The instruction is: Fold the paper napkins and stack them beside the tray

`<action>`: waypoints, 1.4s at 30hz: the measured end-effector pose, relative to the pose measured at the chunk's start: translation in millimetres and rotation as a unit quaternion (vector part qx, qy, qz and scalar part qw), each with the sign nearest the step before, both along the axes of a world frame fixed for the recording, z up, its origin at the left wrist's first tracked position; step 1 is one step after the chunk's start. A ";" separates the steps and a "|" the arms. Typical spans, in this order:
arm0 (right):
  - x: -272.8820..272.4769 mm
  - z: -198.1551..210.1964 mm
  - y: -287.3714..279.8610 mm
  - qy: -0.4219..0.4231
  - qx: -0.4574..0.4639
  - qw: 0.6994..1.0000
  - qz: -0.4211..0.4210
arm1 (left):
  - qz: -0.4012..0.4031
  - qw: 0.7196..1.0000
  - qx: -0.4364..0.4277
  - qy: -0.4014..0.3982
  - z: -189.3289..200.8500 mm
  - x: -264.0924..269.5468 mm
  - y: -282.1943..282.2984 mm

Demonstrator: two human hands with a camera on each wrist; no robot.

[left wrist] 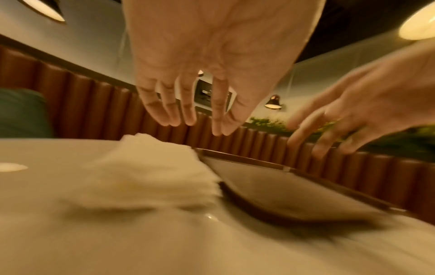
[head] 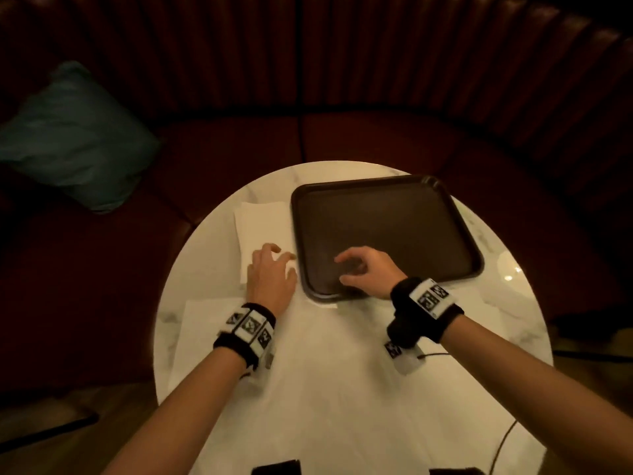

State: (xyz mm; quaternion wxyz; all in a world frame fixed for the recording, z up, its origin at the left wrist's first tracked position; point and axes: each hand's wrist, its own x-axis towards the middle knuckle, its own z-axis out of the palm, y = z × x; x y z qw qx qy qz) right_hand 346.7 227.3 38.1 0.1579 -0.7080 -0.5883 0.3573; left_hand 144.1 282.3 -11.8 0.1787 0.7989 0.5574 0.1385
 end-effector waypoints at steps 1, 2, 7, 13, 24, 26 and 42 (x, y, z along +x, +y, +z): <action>8.1 -3.8 -20.4 -0.014 -0.033 0.999 0.010 | -0.034 0.999 -0.002 -0.026 -1.0 7.5 -21.3; 14.6 -8.5 -41.2 -0.027 -0.069 0.997 0.018 | -0.065 0.997 -0.014 -0.048 -2.7 15.0 -43.7; 35.2 -31.9 -139.8 -0.086 -0.168 0.982 0.018 | -0.168 0.970 -0.140 0.102 -17.1 55.3 -130.1; 32.9 -57.7 -199.1 -0.095 -0.162 0.982 0.005 | -0.180 0.946 -0.156 0.221 -24.8 77.2 -150.4; 21.1 -28.4 -206.8 0.010 -0.046 0.997 -0.059 | -0.050 0.948 -0.315 0.014 5.2 82.1 -142.3; 11.6 -19.9 -203.0 0.038 -0.034 0.997 -0.054 | -0.010 0.942 -0.332 -0.045 14.0 84.1 -140.3; 22.5 19.7 -155.8 0.364 -0.050 0.897 -0.247 | 0.082 0.847 -0.382 -0.361 52.6 49.9 -145.1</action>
